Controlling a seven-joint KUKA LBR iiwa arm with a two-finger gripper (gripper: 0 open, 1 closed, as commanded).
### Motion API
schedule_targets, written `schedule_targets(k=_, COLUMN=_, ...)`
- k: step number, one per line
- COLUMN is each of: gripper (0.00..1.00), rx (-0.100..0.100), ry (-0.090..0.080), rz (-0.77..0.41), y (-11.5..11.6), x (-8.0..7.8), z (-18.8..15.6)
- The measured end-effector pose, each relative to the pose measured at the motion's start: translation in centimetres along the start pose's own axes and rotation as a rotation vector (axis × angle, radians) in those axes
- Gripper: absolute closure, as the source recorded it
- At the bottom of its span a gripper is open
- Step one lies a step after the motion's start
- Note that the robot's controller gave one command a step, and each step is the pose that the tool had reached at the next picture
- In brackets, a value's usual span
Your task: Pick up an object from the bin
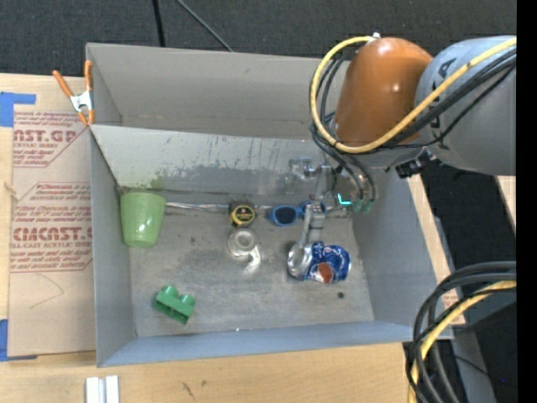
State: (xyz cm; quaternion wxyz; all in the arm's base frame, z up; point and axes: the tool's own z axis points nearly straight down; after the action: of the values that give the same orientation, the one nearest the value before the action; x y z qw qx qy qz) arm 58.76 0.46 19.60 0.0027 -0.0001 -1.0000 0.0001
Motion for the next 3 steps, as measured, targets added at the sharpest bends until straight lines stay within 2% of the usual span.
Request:
schedule_targets(k=1, gripper=0.00, rx=0.002, ry=0.003, rz=0.061, y=-8.4, x=3.5, z=8.9)
schedule_targets(k=2, gripper=0.00, rx=-0.002, ry=-0.002, rz=0.241, y=-5.1, x=5.5, z=12.8)
schedule_targets(k=3, gripper=0.00, rx=-0.001, ry=-0.003, rz=0.107, y=-5.4, x=9.1, z=12.7)
